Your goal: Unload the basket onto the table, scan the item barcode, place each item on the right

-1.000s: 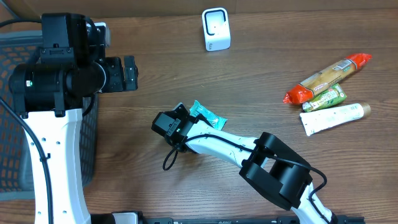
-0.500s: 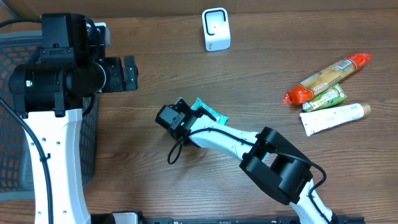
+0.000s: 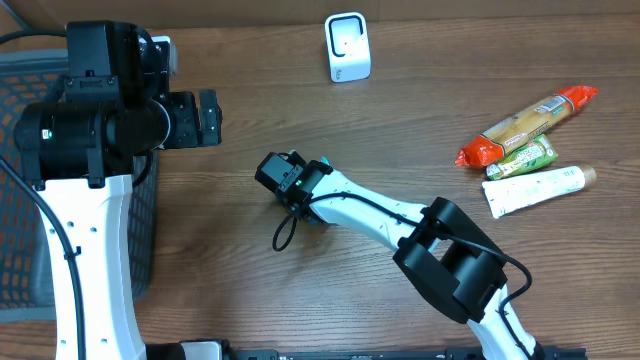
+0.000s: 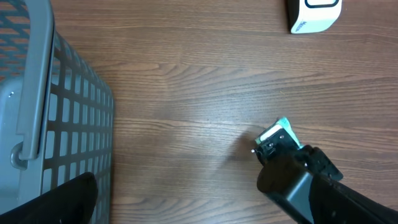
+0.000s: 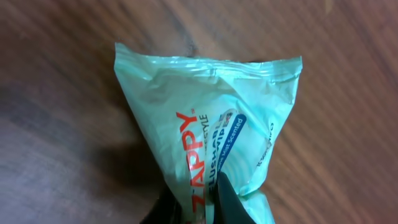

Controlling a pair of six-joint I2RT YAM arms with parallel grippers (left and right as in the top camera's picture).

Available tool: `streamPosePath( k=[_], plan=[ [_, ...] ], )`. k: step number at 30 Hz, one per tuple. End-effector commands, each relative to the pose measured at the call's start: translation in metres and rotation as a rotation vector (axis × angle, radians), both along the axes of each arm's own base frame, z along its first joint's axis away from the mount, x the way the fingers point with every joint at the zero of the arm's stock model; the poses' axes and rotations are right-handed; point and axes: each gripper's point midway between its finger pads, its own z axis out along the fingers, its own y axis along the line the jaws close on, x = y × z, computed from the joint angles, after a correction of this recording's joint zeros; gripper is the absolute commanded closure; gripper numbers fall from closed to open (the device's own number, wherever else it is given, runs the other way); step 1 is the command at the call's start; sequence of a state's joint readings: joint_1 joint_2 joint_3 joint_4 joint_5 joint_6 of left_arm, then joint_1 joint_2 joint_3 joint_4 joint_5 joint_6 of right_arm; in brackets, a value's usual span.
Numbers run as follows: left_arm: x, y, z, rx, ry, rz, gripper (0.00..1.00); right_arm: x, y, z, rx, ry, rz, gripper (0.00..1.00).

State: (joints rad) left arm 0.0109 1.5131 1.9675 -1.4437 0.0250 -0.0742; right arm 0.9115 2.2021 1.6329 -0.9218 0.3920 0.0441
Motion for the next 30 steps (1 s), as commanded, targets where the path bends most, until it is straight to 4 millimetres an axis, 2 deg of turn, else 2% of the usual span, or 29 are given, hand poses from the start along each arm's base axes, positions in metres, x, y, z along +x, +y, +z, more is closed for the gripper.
streamPosePath(
  k=[1,4,8,11,13,15,20,28,30],
  plan=[
    [0.002,0.0,-0.002,0.014,0.003,-0.014,0.0,-0.049,0.029,-0.009,0.208,0.318,0.011,0.96],
    [0.002,0.0,-0.002,0.014,0.003,-0.014,0.01,-0.057,0.05,0.036,0.428,0.422,0.071,0.96],
    [0.002,0.0,-0.002,0.014,0.003,-0.014,0.0,-0.057,0.064,0.091,0.745,0.577,0.139,0.96],
    [0.002,0.0,-0.002,0.014,0.003,-0.014,0.0,-0.055,0.065,0.117,0.998,0.724,0.206,0.96],
    [0.002,0.0,-0.002,0.014,0.003,-0.014,0.0,-0.054,0.062,0.121,1.128,0.789,0.224,0.96],
    [0.002,0.0,-0.002,0.014,0.003,-0.014,0.01,-0.053,0.057,0.115,1.219,0.844,0.206,0.96],
    [0.002,0.0,-0.002,0.014,0.003,-0.014,0.0,-0.052,0.041,0.054,1.286,0.907,-0.02,0.96],
    [0.002,0.0,-0.002,0.014,0.003,-0.014,0.01,-0.026,0.004,0.002,1.115,0.756,-0.301,0.96],
    [0.002,-0.001,-0.002,0.013,0.003,-0.014,0.0,-0.022,-0.005,-0.008,1.063,0.724,-0.355,0.91]
  ],
)
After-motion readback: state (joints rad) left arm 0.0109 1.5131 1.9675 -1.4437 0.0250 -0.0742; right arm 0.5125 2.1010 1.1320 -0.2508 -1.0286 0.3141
